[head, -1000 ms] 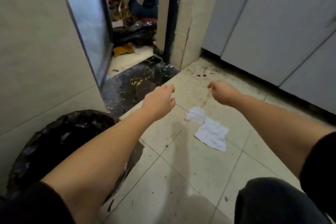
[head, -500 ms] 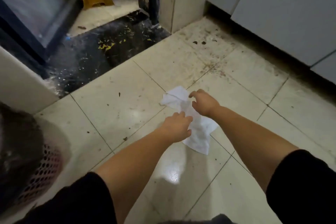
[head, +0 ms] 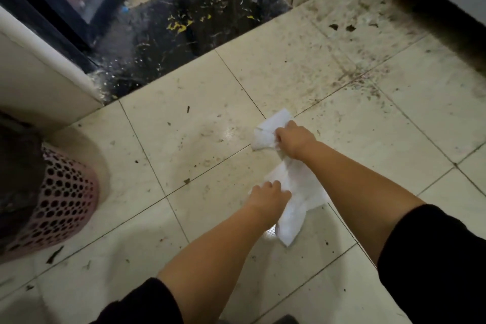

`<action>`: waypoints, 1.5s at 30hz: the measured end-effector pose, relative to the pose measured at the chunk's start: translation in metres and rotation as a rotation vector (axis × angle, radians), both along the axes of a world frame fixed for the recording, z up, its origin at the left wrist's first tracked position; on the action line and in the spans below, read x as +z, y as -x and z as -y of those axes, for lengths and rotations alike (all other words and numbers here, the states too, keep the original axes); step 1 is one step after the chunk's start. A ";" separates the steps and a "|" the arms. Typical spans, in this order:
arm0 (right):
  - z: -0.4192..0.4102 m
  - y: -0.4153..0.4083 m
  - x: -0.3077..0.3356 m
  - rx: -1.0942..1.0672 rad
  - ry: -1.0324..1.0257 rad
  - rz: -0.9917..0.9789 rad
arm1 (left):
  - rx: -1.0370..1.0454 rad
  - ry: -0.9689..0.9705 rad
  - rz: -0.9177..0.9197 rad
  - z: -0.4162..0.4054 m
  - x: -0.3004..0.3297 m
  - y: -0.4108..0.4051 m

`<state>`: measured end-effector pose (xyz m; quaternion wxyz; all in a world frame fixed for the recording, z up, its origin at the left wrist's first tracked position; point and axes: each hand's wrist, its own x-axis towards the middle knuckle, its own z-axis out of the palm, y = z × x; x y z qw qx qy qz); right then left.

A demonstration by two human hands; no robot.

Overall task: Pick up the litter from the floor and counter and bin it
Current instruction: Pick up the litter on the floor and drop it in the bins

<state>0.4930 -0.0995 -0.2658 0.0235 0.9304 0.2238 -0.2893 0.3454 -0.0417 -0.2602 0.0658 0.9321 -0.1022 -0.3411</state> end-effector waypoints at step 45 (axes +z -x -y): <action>-0.425 0.258 0.153 0.780 0.147 -0.058 | 0.412 -0.257 -0.120 -0.467 0.172 0.211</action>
